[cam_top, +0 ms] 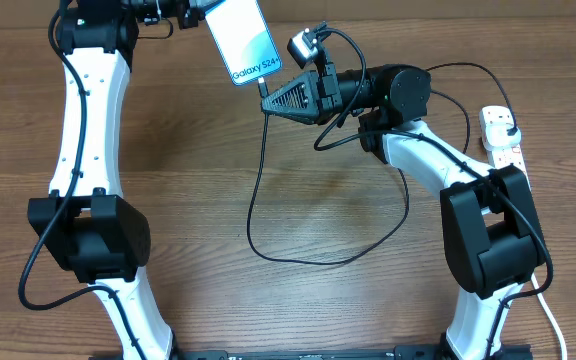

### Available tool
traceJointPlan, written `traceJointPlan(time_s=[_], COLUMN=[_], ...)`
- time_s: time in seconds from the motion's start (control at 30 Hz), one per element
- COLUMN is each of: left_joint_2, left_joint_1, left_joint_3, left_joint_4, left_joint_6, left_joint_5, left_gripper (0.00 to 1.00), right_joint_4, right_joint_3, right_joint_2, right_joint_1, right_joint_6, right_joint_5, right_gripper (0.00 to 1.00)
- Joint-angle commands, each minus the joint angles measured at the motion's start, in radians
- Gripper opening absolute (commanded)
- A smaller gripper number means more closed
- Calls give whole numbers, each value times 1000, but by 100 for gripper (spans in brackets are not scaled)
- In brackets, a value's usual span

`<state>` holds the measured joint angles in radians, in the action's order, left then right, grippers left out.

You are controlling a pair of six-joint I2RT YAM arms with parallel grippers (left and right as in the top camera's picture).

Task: Plug charger to phone and switch on socket

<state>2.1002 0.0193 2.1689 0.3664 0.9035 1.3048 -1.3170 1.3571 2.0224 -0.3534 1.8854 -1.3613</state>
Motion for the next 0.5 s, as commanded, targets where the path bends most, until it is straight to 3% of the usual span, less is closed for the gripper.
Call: traceJointPlan(time_s=[0.0, 0.47], left_joint_2=[4, 4], left_joint_1=[-6, -7], left_joint_3=[14, 14], left_joint_4=[-8, -6], left_joint_6=[-28, 21], left_joint_5=[16, 31], left_gripper=[4, 4], right_joint_4=[-8, -7], right_joint_3=[13, 13], right_joint_2=[-8, -8], right_joint_1=[2, 2], right_joint_6=[-2, -2], right_joint_5=[9, 6], right_gripper=[4, 4])
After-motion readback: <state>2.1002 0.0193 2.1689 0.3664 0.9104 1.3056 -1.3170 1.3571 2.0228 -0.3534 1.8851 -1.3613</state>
